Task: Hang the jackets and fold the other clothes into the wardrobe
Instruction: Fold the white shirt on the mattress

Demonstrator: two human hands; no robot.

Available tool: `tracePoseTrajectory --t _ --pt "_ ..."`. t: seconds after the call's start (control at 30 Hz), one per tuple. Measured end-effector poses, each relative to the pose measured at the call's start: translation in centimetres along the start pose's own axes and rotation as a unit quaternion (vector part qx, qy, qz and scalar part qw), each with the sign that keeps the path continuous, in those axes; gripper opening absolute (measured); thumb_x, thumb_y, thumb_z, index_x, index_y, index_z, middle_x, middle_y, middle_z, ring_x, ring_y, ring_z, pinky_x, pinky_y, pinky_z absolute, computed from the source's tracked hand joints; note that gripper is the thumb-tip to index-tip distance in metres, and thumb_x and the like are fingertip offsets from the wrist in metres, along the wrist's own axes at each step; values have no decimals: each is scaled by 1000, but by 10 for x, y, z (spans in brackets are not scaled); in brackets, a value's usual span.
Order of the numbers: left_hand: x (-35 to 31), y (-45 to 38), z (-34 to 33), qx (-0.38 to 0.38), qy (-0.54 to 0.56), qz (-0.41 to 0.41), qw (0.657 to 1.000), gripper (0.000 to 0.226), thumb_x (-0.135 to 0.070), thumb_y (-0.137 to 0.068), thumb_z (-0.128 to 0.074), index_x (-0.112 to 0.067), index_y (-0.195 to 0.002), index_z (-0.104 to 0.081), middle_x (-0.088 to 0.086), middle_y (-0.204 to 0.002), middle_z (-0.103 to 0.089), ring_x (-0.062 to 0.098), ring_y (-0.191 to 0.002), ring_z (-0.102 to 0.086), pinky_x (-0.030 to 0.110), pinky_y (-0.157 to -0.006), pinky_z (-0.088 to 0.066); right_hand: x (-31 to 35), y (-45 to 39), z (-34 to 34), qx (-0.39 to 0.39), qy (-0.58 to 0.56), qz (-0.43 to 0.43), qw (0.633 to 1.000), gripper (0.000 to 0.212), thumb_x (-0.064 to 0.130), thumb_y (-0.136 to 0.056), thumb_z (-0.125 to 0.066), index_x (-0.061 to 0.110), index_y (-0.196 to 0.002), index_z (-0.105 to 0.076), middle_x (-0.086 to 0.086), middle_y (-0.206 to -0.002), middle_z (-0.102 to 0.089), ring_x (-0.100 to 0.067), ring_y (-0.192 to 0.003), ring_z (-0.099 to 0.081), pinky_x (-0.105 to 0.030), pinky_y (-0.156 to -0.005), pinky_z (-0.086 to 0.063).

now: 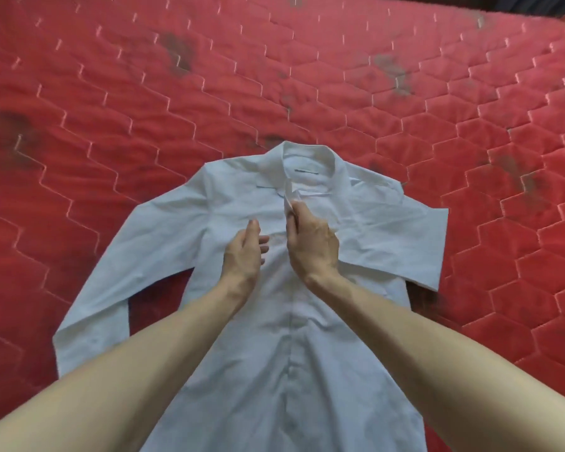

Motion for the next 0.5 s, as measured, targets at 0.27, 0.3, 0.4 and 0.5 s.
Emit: tracePoseTrajectory --t 0.27,0.3,0.4,0.5 --pt "-49 -52 23 67 -83 -50 993 42 -52 -99 -62 -12 -103 -69 4 -94 -77 17 -88 -75 31 -78 -60 53 -22 -64 128 -58 36 989 33 16 -101 -47 22 -132 -59 -8 -109 -73 -32 -98 -69 -39 -73 -51" --pt "-50 -57 24 43 -110 -61 991 38 -44 -101 -60 -7 -101 -68 5 -91 -74 20 -87 -72 31 -77 -58 53 -22 -69 159 -81 46 983 36 12 -97 -50 20 -131 -58 -7 -110 -71 -30 -100 -67 -43 -78 -54" --pt "-41 -67 32 -41 -121 -37 991 28 -21 -104 -48 -2 -97 -66 13 -92 -71 34 -92 -68 41 -80 -58 42 -9 -72 214 -110 89 966 45 23 -101 -60 20 -145 -50 -5 -116 -65 -23 -104 -61 -42 -86 -54" --pt "-30 -76 47 -105 -110 -11 988 33 -19 -106 -41 1 -109 -67 20 -112 -70 38 -108 -65 43 -94 -54 11 11 -69 219 -45 116 968 52 34 -106 -57 23 -154 -45 -2 -124 -61 -20 -113 -59 -39 -91 -52"
Point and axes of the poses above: each hand's wrist, its own y-axis away from the middle knuckle, its own z-axis out of the back of the hand, x = y × z, the point moved 7 cm from there along -y, towards the middle knuckle
